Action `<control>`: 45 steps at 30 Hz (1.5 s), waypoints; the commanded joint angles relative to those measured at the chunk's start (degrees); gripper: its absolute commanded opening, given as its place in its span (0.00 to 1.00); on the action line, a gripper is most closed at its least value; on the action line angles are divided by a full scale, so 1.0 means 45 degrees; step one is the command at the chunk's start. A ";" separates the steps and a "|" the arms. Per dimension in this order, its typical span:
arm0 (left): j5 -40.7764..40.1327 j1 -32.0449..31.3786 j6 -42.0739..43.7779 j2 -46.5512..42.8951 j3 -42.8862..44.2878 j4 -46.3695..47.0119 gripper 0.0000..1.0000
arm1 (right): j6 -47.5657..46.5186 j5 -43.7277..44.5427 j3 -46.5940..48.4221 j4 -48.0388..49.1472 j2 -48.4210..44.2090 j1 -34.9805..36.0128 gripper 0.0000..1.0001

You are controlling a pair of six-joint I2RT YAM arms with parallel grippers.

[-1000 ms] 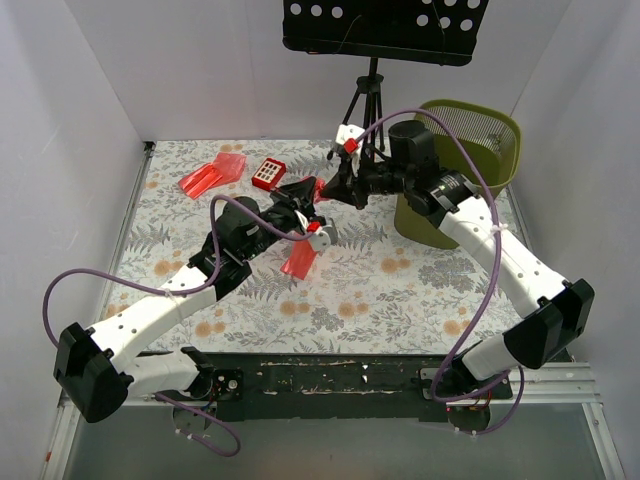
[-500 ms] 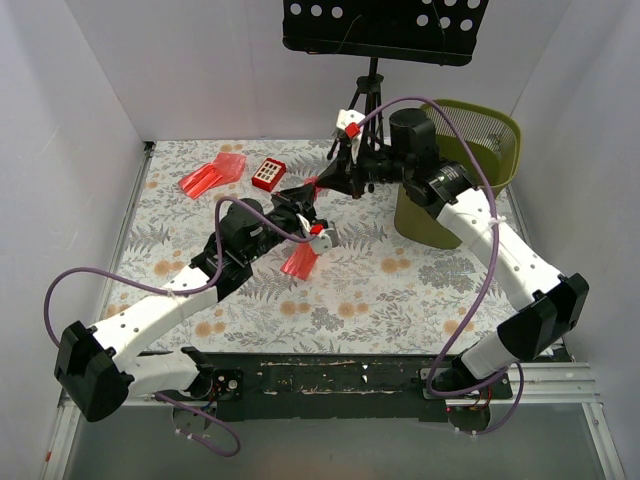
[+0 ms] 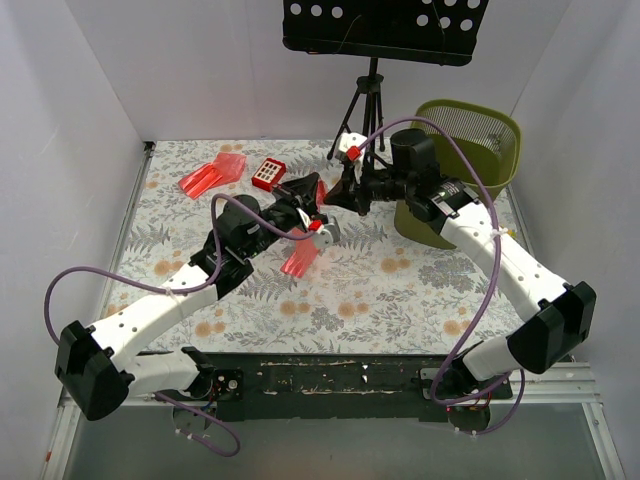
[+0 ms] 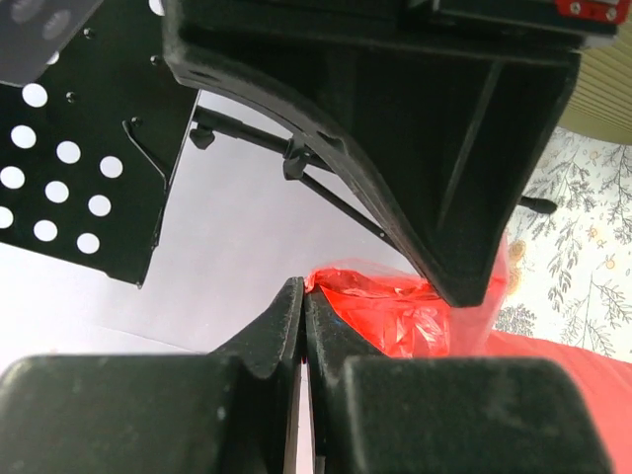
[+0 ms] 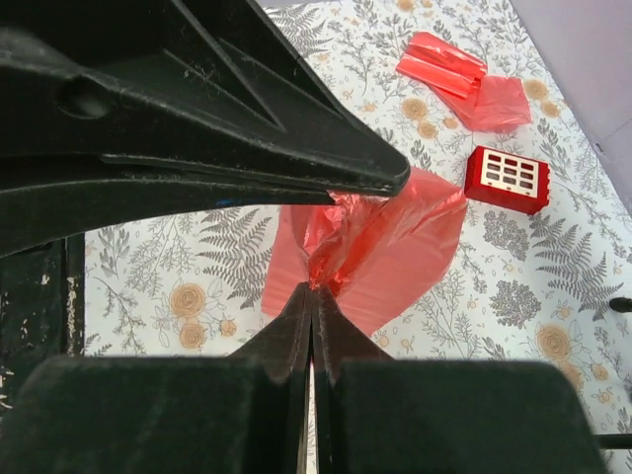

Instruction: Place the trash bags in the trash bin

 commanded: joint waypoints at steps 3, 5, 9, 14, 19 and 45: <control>0.0644 0.0044 0.0235 -0.0889 -0.0468 -0.0551 0.00 | 0.0084 -0.0411 0.1780 -0.0512 -0.0141 0.0030 0.23; 0.0800 0.0064 0.0664 -0.1377 -0.1054 -0.0435 0.00 | -0.0130 -0.0898 0.3028 -0.1897 0.0035 -0.0242 0.37; 0.1210 0.0318 0.1018 -0.1828 -0.1252 -0.0727 0.00 | 0.0451 -0.3198 0.4613 -0.3522 0.0134 -0.1899 0.53; 0.1776 0.0337 0.1447 -0.2024 -0.1388 -0.0395 0.00 | 0.2153 -0.5430 0.5417 -0.3330 0.0933 -0.3505 0.61; 0.2362 0.0357 0.1760 -0.2238 -0.1525 -0.0571 0.00 | 0.4802 -0.5940 0.3876 0.0275 0.1246 -0.3331 0.65; 0.2344 0.0357 0.1761 -0.2258 -0.1720 -0.0239 0.00 | 0.1784 -0.4945 0.6160 -0.4246 0.2848 -0.1338 0.55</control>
